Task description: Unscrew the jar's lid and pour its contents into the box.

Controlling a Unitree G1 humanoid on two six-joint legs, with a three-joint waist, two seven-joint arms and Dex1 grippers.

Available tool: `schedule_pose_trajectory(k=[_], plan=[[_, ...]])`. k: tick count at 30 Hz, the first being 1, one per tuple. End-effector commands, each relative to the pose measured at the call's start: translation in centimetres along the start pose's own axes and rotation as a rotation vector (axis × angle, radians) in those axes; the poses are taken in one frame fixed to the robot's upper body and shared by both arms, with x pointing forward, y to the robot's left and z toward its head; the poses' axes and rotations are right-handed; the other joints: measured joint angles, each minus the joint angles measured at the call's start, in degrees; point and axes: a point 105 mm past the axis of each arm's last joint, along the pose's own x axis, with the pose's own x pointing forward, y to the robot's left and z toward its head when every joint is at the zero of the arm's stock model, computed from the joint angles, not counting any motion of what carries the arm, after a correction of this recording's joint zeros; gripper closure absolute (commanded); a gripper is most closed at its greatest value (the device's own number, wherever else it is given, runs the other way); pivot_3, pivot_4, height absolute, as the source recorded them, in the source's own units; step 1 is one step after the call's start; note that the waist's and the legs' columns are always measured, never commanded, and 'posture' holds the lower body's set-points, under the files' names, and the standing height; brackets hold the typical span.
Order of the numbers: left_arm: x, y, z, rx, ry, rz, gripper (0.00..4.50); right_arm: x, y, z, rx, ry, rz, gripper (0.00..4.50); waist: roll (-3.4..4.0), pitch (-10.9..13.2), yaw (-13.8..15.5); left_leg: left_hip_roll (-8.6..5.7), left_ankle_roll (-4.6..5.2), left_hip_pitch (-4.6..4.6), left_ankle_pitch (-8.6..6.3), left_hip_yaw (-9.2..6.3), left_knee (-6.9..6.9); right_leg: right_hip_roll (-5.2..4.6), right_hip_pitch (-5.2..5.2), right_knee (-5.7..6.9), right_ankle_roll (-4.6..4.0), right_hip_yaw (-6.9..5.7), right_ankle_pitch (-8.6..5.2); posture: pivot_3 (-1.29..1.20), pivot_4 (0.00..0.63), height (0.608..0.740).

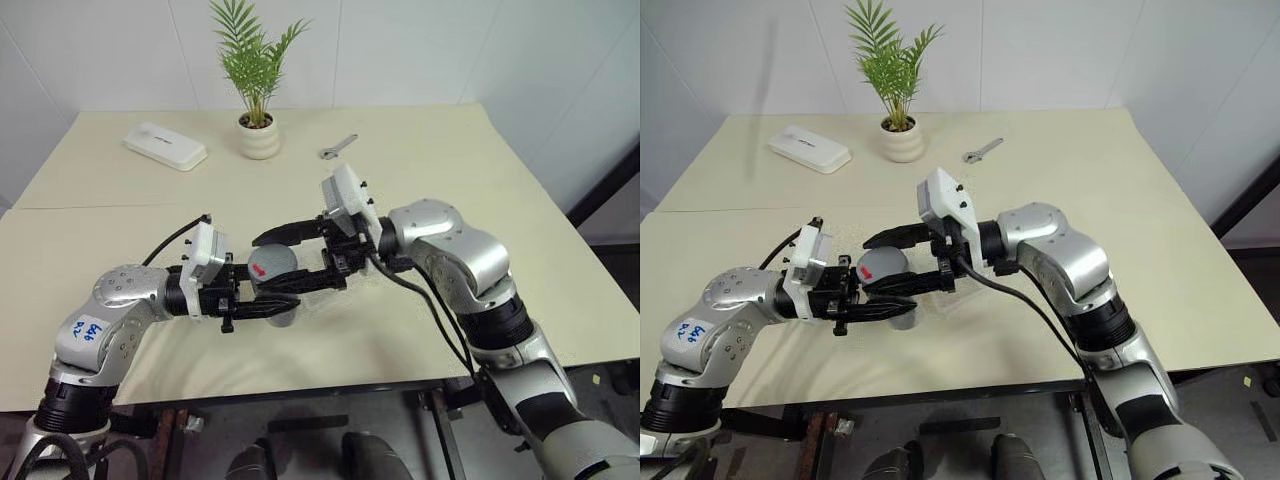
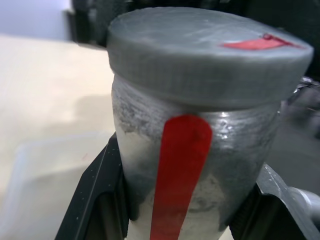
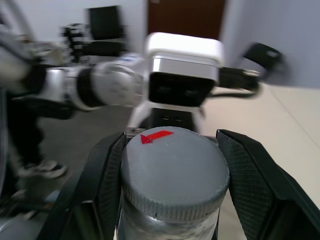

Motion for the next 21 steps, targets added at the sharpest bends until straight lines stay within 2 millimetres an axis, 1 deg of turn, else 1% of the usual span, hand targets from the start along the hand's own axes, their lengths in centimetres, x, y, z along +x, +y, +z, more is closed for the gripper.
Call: schedule_pose_trajectory(k=[1, 7, 9, 10, 11, 13, 15, 18, 21], plan=[[-1.2, 0.6, 0.9, 0.036, -0.026, 0.005, 2.56, -1.3, 0.3, 1.0, -0.052, -0.009, 0.079, 1.95, 0.00, 0.00, 0.01, 0.01, 0.00, 0.00, 0.00, 0.00, 0.01, 0.02, -0.01, 0.02, 0.00, 0.00, 0.00, 0.00, 0.150, 0.740], [-0.9, 0.5, 1.0, 0.051, -0.050, 0.016, 2.56, -1.4, -0.4, 1.4, -0.060, -0.047, 0.056, 1.95, 0.00, 0.00, 0.06, 0.04, -0.04, -0.03, -0.03, 0.01, 0.06, 0.03, -0.02, 0.01, 0.00, 0.03, 0.00, 0.00, 0.150, 0.740], [-0.9, 0.4, 1.0, 0.049, -0.059, 0.029, 2.56, -1.5, -0.7, 1.4, -0.032, -0.061, 0.025, 1.23, 0.00, 0.00, 0.04, 0.05, -0.04, -0.03, -0.03, 0.02, 0.07, 0.03, -0.02, 0.02, 0.00, 0.03, 0.00, 0.00, 0.150, 0.740], [-0.9, 0.4, 0.9, 0.046, -0.060, 0.033, 2.56, -1.5, -1.0, 1.5, -0.038, -0.066, 0.004, 1.00, 0.00, 0.00, 0.00, 0.05, -0.05, -0.02, -0.03, 0.02, 0.08, 0.03, -0.02, 0.02, 0.00, 0.04, 0.00, 0.00, 0.150, 0.740], [-1.0, 0.3, 0.9, 0.045, -0.060, 0.036, 2.56, -1.6, -1.2, 1.5, -0.042, -0.071, -0.013, 0.62, 0.00, 0.00, 0.02, 0.06, -0.05, -0.02, -0.03, 0.02, 0.10, 0.03, -0.02, 0.04, 0.00, 0.04, 0.00, 0.00, 0.150, 0.740], [-1.1, 0.2, 0.8, 0.039, -0.059, 0.046, 2.56, -1.7, -1.4, 2.0, -0.058, -0.103, -0.034, 0.04, 0.00, 0.00, 0.06, 0.07, -0.05, -0.02, -0.03, 0.01, 0.11, 0.03, -0.03, 0.06, 0.00, 0.04, 0.00, 0.00, 0.150, 0.740], [-1.4, 0.3, 0.7, 0.034, -0.055, 0.062, 2.56, -1.9, -1.5, 2.3, -0.068, -0.129, -0.049, 0.01, 0.00, 0.00, -0.02, 0.07, -0.05, -0.01, -0.03, 0.02, 0.12, 0.03, -0.02, 0.06, -0.01, 0.04, 0.00, 0.00, 0.150, 0.740], [-1.9, 0.6, 0.5, 0.030, -0.046, 0.088, 2.56, -1.9, -1.6, 2.3, -0.079, -0.118, -0.060, 0.01, 0.00, 0.00, 0.04, 0.07, -0.06, -0.02, -0.04, 0.02, 0.11, 0.03, -0.02, 0.05, 0.00, 0.05, 0.00, 0.00, 0.150, 0.740], [-1.7, 0.9, 0.7, 0.033, -0.051, 0.100, 2.56, -1.1, -1.3, 2.4, -0.077, -0.100, -0.080, 0.01, 0.00, 0.00, 0.03, 0.07, -0.07, -0.02, -0.04, 0.03, 0.11, 0.02, -0.03, 0.05, -0.01, 0.05, 0.00, 0.00, 0.150, 0.740]])
